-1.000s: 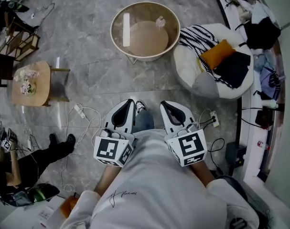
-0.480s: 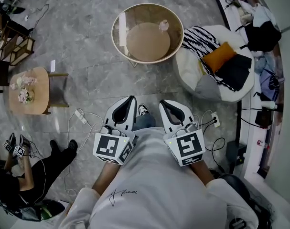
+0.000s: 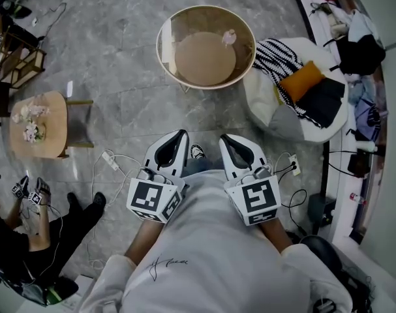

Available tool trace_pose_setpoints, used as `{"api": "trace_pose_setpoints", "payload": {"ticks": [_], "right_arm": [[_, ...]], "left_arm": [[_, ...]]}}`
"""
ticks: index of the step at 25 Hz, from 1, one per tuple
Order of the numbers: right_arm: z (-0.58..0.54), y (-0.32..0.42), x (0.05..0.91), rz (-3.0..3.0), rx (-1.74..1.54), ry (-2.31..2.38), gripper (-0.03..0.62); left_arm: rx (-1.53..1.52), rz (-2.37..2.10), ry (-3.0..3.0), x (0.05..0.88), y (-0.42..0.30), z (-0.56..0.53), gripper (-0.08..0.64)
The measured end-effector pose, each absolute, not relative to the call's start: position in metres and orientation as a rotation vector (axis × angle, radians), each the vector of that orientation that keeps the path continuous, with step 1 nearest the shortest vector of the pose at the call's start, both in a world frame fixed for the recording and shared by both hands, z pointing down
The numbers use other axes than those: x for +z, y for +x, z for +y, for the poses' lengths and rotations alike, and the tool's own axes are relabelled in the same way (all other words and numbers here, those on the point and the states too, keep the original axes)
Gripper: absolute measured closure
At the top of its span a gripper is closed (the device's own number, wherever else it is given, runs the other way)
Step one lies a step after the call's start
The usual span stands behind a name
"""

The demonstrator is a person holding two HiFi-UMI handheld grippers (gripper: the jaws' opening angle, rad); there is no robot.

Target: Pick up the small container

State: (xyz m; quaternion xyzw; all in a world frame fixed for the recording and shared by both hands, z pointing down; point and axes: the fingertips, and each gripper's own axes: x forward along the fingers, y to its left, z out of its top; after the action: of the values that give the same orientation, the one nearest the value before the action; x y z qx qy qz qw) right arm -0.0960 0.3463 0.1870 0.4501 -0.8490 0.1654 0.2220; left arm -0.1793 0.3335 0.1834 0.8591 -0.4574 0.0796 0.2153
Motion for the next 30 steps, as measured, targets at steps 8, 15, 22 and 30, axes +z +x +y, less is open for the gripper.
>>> {"api": "trace_pose_setpoints", "payload": {"ticks": [8, 15, 22, 30], "right_arm": [[0.338, -0.104, 0.189, -2.343, 0.444, 1.224, 0.575], [0.311, -0.105, 0.191, -2.379, 0.437, 1.196, 0.575], [0.264, -0.105, 0.187, -2.429, 0.445, 1.158, 0.575], [0.202, -0.079, 0.191, -2.428, 0.463, 1.147, 0.575]], "left_arm": [[0.206, -1.277, 2.375, 0.185, -0.190, 0.323, 0.541], [0.197, -1.266, 2.384, 0.186, -0.180, 0.298, 0.542], [0.253, -1.274, 2.397, 0.180, -0.166, 0.246, 0.541], [0.264, -1.289, 2.406, 0.175, -0.144, 0.185, 0.541]]}}
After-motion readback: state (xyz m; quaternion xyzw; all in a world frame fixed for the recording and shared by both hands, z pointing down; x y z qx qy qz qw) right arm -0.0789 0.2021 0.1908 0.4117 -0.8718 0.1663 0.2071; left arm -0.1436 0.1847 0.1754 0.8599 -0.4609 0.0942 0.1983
